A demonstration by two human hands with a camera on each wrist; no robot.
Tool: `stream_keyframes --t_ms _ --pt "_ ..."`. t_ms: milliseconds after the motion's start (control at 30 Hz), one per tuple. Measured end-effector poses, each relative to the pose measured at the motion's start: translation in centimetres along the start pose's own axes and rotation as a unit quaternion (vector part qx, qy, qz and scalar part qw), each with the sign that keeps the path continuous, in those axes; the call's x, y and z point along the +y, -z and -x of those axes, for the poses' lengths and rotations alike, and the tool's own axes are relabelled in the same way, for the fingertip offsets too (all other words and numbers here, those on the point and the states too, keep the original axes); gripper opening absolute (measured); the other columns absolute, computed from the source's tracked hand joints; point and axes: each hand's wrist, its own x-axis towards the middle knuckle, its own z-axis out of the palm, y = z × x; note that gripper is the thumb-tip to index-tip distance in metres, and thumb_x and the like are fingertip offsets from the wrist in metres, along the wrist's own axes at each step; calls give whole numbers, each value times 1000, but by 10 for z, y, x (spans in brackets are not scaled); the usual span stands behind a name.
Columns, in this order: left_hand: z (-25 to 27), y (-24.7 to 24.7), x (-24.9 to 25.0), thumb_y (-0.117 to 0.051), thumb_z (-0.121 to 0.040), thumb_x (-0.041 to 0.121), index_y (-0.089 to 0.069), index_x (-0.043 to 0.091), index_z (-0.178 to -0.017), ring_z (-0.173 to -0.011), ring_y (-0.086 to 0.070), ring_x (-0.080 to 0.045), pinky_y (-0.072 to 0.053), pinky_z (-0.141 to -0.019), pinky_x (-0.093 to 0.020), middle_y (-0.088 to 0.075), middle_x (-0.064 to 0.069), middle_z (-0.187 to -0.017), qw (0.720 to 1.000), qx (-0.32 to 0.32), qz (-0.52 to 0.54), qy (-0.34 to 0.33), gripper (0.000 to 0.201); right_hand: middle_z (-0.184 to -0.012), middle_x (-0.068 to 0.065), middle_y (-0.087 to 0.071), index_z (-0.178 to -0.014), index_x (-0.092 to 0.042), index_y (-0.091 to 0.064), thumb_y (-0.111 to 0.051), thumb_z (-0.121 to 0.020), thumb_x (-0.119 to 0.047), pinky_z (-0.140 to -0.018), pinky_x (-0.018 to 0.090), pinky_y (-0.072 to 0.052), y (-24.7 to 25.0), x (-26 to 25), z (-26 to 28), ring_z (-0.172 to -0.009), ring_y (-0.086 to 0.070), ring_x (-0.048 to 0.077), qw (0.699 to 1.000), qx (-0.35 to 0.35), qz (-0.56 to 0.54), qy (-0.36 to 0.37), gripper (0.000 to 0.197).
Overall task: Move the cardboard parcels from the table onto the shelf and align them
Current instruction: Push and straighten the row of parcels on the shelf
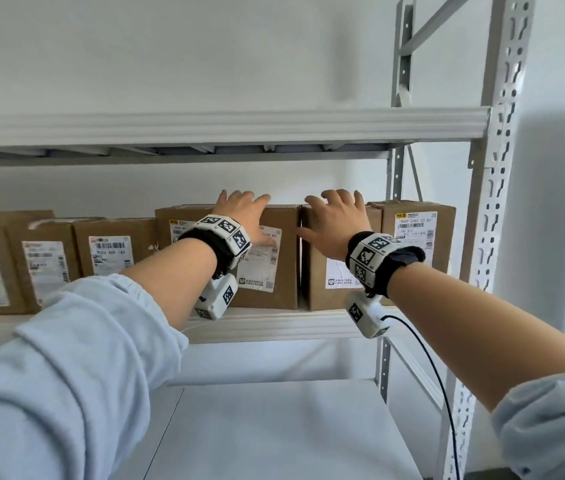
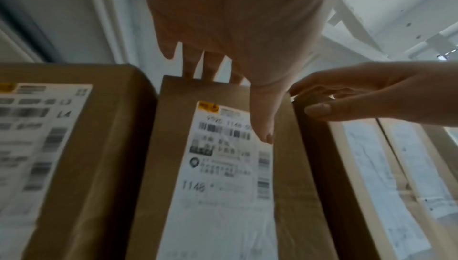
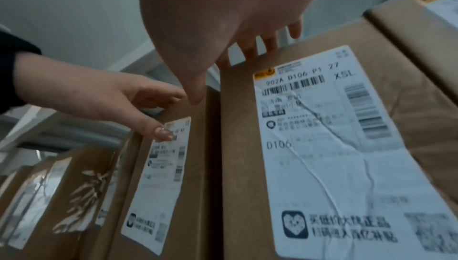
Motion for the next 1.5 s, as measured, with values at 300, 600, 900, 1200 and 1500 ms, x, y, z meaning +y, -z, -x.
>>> stream_keyframes --t_ms 300,600,900,1200,1500 --pt "-9 -15 0 -68 -82 62 -49 28 -139 -121 -47 -31 -46 -97 -43 -57 -6 -129 998 51 41 -6 69 -119 12 -59 -124 -15 -52 -35 -102 -50 -98 44 -35 -20 3 0 -112 -52 34 1000 24 20 -4 45" --pt "-15 10 -7 -75 -80 56 -67 30 -124 -114 -61 -22 -46 -91 -32 -68 2 -124 995 60 78 -3 52 -116 13 -58 -124 -15 -52 -20 -97 -63 -94 44 -36 -22 -3 -1 -108 -52 35 999 32 39 -9 63" --pt "-20 16 4 -75 -83 49 -78 30 -104 -100 -65 -21 -39 -74 -26 -74 4 -105 989 63 132 17 28 -120 12 -56 -130 -18 -49 -33 -95 -66 -96 44 -36 -22 3 1 -111 -51 35 999 23 48 -13 62" --pt "-17 2 2 -71 -83 56 -62 31 -102 -99 -63 -22 -48 -80 -33 -69 5 -108 988 52 147 21 32 -117 11 -56 -133 -26 -43 -39 -93 -68 -93 44 -37 -24 -5 -2 -107 -51 34 996 30 78 -6 58" --pt "-2 1 -3 -60 -89 62 -45 27 -140 -128 -49 -27 -43 -101 -42 -53 -1 -142 995 12 98 -29 63 -127 14 -55 -134 -26 -44 -35 -90 -74 -105 52 -32 -19 -10 -1 -117 -49 39 996 31 76 -15 66"
